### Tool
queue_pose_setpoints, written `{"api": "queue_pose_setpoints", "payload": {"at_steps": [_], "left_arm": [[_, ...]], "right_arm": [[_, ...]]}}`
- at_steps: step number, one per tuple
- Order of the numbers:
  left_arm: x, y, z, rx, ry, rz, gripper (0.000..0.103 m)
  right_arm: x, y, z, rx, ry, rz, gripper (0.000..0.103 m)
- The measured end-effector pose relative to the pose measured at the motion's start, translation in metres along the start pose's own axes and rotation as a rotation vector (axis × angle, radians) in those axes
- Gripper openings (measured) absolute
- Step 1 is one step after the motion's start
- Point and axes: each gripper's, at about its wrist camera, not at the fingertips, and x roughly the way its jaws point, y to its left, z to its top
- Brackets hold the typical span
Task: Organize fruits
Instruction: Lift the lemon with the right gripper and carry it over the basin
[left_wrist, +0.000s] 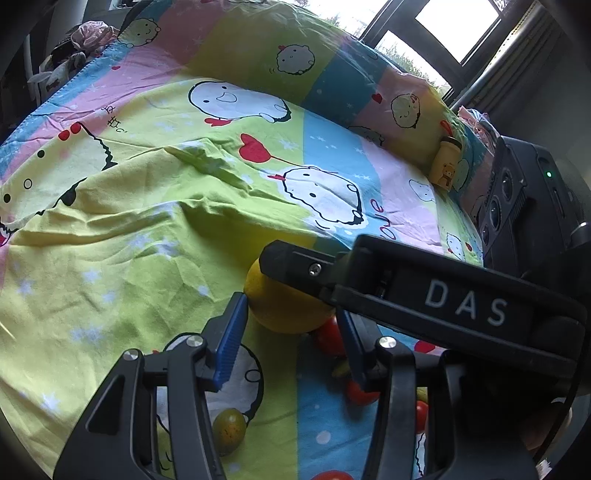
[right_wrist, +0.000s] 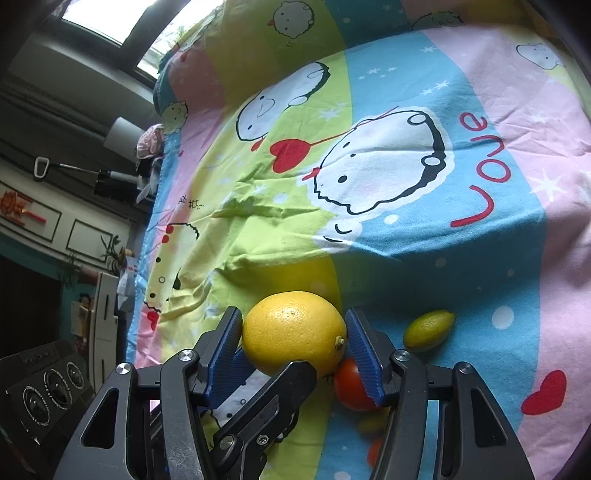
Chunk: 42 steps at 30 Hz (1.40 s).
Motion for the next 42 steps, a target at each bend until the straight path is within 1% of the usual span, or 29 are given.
{"api": "queue_pose_setpoints", "payload": {"at_steps": [13,20,29,33,36,42], "left_arm": [[-0.038,-0.027,-0.010,0.070,-0.081,-0.038,0.048],[-0.056,-0.041,-0.015,0.113,-0.126,-0.083,0.048],[-0.075,-0.065,-0.021,0.168,-0.169,-0.131,0.048],[-0.082,-0.076,-0.024,0.202,-0.182,-0.162,0.048],[-0.083,-0.086,-0.029,0.229,-0.177,-0.185,0.048],[-0.081,-0.103,-0.035,0.274,-0.163,-0.196,0.048]], "right_arm": [[-0.049,0.013,-0.020,-0.034,-0.124,0.012,0.061],[-0.077,0.020,-0.031,-0.048,-0.202,-0.004,0.061],[-0.110,0.024,-0.041,-0.059,-0.281,-0.022,0.061],[-0.128,0.024,-0.050,-0.066,-0.324,-0.042,0.061],[-0.139,0.019,-0.056,-0.054,-0.353,-0.055,0.061],[-0.153,0.005,-0.065,-0.020,-0.386,-0.062,0.061]]}}
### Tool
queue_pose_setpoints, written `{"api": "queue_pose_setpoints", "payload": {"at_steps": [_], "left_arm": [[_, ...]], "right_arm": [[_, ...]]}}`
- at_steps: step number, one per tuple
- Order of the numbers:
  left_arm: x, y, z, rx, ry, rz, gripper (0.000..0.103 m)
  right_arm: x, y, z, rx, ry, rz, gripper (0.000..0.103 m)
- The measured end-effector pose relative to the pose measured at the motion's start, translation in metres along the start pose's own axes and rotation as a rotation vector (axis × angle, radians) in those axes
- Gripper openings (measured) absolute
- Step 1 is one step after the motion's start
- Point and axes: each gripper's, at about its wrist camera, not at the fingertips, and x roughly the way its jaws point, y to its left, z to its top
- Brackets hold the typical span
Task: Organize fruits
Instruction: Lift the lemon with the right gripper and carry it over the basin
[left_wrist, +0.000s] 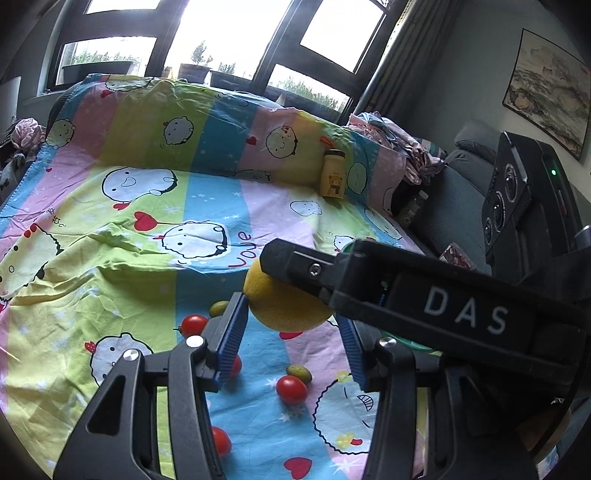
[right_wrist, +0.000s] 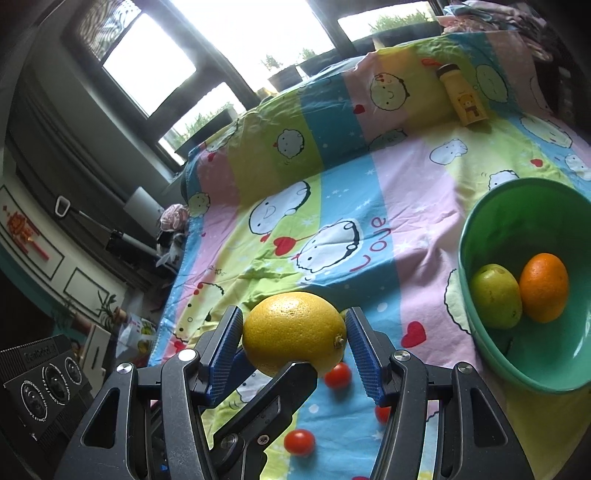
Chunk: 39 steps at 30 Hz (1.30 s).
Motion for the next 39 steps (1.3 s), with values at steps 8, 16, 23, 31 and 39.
{"api": "queue_pose_setpoints", "payload": {"at_steps": [8,16,23,31,39], "left_arm": [[0.014,-0.032,0.005,0.061,0.010,-0.037,0.048],[0.034,-0.072,0.012,0.156,0.029,-0.086,0.048],[0.053,-0.095,0.012,0.202,0.060,-0.133,0.048],[0.071,-0.115,0.010,0.231,0.095,-0.190,0.048],[0.088,-0.130,0.007,0.249,0.123,-0.238,0.048]], "right_arm": [[-0.024,-0.023,0.006,0.041,-0.049,-0.013,0.061],[-0.056,-0.060,0.014,0.111,-0.130,-0.031,0.061],[-0.072,-0.087,0.017,0.177,-0.166,-0.060,0.061],[-0.085,-0.111,0.017,0.233,-0.195,-0.107,0.061],[-0.095,-0.129,0.016,0.276,-0.215,-0.149,0.061]]}}
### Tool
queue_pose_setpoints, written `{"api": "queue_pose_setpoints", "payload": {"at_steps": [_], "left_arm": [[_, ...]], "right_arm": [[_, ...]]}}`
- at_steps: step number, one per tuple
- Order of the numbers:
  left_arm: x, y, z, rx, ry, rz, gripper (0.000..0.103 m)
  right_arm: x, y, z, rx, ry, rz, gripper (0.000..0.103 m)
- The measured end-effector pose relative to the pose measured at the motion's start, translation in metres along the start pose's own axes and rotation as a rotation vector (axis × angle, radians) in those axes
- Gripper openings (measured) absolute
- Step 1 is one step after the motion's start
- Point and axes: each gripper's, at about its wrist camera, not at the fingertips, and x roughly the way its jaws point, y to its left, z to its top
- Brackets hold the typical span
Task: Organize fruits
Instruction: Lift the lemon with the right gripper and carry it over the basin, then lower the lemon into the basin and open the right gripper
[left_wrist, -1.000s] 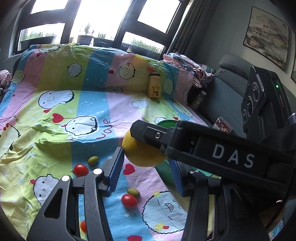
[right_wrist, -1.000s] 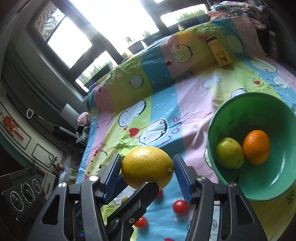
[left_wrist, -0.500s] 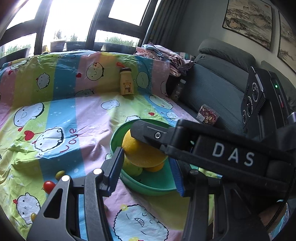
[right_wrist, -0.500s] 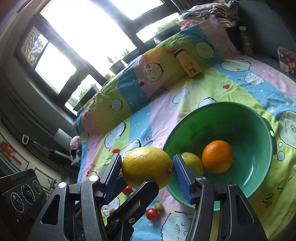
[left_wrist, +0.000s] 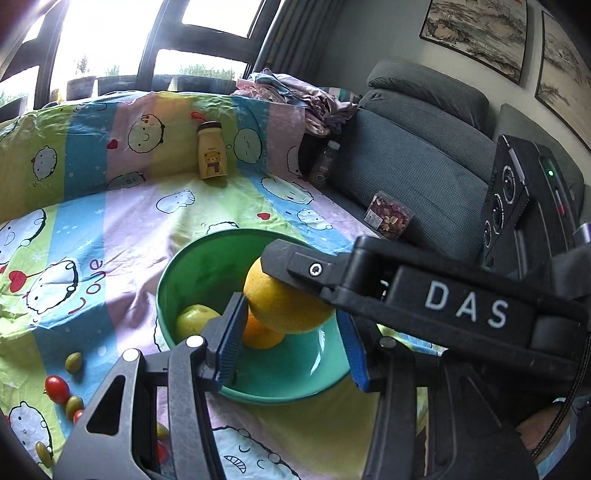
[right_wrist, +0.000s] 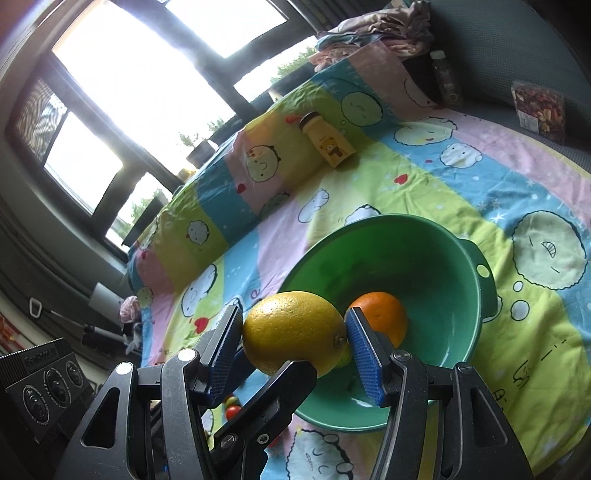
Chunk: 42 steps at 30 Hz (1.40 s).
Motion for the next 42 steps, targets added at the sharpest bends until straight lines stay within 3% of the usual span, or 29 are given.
{"api": "queue_pose_setpoints", "payload": {"at_steps": [19,42], "left_arm": [[0.042,-0.019,-0.001,0.006,0.088,-0.102,0.048],[0.064,-0.012,-0.008,-0.050,0.147,-0.164,0.048]], "right_arm": [[-0.006,-0.043,0.008,0.090,-0.004,-0.106,0.061],[0.004,-0.057,0.007,0.116,0.041,-0.191,0.061]]}}
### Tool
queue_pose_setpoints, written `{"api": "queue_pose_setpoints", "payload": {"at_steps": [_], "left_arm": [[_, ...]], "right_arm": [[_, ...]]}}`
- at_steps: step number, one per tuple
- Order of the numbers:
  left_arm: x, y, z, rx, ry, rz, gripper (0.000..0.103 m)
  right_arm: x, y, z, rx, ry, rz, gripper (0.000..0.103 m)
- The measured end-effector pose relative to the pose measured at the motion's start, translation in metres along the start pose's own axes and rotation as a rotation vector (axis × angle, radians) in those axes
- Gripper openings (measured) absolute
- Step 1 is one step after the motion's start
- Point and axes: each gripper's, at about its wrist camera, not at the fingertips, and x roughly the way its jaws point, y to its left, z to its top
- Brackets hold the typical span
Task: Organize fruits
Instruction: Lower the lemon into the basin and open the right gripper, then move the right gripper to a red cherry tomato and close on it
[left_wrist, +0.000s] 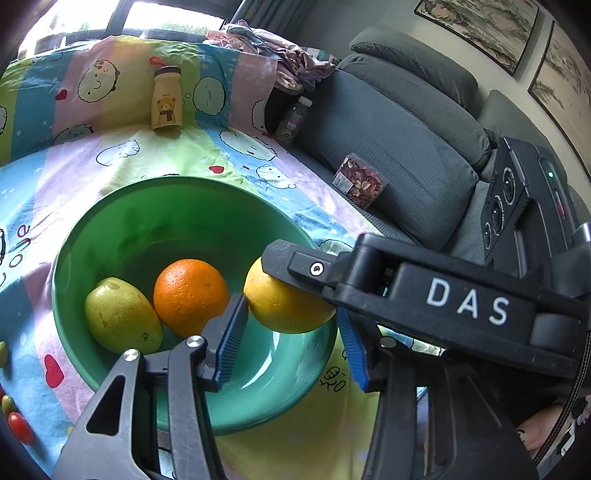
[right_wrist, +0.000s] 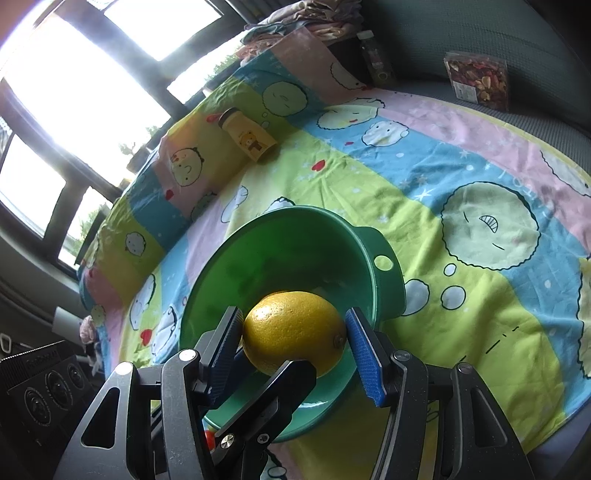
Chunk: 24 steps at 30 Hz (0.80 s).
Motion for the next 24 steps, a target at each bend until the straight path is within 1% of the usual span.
{"api": "queue_pose_setpoints", "payload": {"at_steps": [7,10,14,19,21,24], "left_arm": [[0.003,0.005,-0.001,-0.026,0.009,-0.006,0.048],[0.002,0.007,-0.002,-0.032,0.008,0.005,0.049],[-0.005,0.007,-0.002,-0.039,-0.008,0.025,0.055],[-0.024,0.015,-0.002,-0.071,-0.039,0.045,0.063],[-0.036,0.018,-0.002,-0.072,-0.052,0.079,0.065],[-0.057,0.021,-0.005,-0.070,-0.086,0.154,0.070]], "right_arm": [[0.005,-0.001,0.000,0.008,0.016,-0.014,0.061],[0.007,0.002,-0.002,-0.003,0.014,-0.034,0.061],[0.003,0.006,-0.002,-0.011,-0.008,-0.041,0.061],[-0.001,0.010,-0.002,-0.021,-0.031,-0.077,0.061],[-0.003,0.012,-0.002,-0.026,-0.040,-0.073,0.061],[-0.007,0.022,-0.004,-0.053,-0.051,-0.065,0.061]]}}
